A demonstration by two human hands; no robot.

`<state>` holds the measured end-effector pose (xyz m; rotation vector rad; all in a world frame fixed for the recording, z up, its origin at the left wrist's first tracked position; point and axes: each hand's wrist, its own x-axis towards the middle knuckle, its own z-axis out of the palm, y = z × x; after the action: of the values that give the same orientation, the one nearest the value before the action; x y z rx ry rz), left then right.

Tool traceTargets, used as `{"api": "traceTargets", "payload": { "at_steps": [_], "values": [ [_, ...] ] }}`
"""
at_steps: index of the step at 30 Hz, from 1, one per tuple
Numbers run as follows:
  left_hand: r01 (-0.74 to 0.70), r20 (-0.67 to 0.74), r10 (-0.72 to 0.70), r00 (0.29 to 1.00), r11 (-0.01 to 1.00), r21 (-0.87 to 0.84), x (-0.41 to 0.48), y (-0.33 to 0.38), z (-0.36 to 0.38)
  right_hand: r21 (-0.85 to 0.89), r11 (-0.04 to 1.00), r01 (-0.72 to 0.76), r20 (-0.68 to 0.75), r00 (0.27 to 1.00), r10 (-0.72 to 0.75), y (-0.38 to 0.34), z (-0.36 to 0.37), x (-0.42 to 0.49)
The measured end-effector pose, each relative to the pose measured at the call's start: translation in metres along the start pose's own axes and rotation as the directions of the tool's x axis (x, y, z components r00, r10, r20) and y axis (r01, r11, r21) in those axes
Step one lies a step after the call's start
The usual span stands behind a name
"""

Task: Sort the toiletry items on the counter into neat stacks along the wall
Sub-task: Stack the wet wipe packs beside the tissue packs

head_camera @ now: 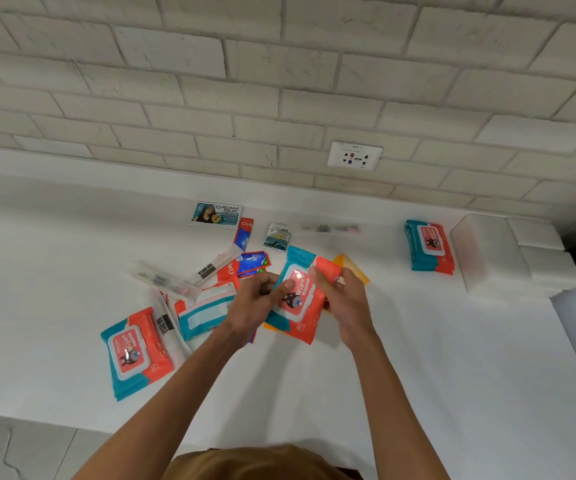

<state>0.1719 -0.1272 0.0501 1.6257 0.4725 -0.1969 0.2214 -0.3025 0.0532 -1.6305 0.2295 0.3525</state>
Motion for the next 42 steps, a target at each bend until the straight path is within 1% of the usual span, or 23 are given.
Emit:
{"api": "traceTargets", "payload": {
  "at_steps": [8, 12, 16, 23, 28, 31, 37, 40, 42],
  "values": [
    [0.127, -0.086, -0.144, 0.986, 0.977, -0.173, 0.004, -0.004, 0.056, -0.089, 0.995, -0.035, -0.012, 0.999, 0.034, 0.036, -0.040, -0.023],
    [0.164, -0.066, -0.184, 0.981, 0.958, -0.234, 0.005, -0.002, 0.094, -0.096, 0.995, -0.024, -0.006, 1.000, 0.024, 0.042, -0.078, -0.022],
    [0.150, -0.039, -0.170, 0.985, 0.938, -0.313, 0.004, 0.000, 0.138, -0.153, 0.988, -0.020, -0.045, 0.999, 0.013, 0.040, -0.120, -0.017],
    [0.162, -0.054, -0.184, 0.981, 0.946, -0.281, 0.023, 0.003, 0.222, -0.167, 0.986, -0.023, -0.110, 0.994, 0.005, 0.044, -0.196, 0.007],
    [0.162, -0.023, -0.174, 0.984, 0.952, -0.260, 0.038, 0.008, 0.265, -0.177, 0.984, -0.021, -0.173, 0.985, -0.010, 0.049, -0.236, 0.034],
    [0.150, -0.028, -0.162, 0.986, 0.957, -0.247, 0.048, 0.014, 0.288, -0.200, 0.980, -0.010, -0.208, 0.978, -0.032, 0.051, -0.255, 0.052],
    [0.123, -0.052, -0.137, 0.989, 0.971, -0.204, 0.080, 0.030, 0.313, -0.330, 0.942, 0.056, -0.284, 0.946, -0.156, 0.046, -0.270, 0.082],
    [0.113, -0.056, -0.121, 0.991, 0.984, -0.136, 0.100, 0.043, 0.321, -0.360, 0.929, 0.081, -0.293, 0.936, -0.195, 0.040, -0.271, 0.096],
    [0.098, -0.072, -0.103, 0.992, 0.993, -0.066, 0.114, 0.050, 0.324, -0.347, 0.930, 0.118, -0.265, 0.939, -0.218, 0.031, -0.269, 0.106]
  ]
}}
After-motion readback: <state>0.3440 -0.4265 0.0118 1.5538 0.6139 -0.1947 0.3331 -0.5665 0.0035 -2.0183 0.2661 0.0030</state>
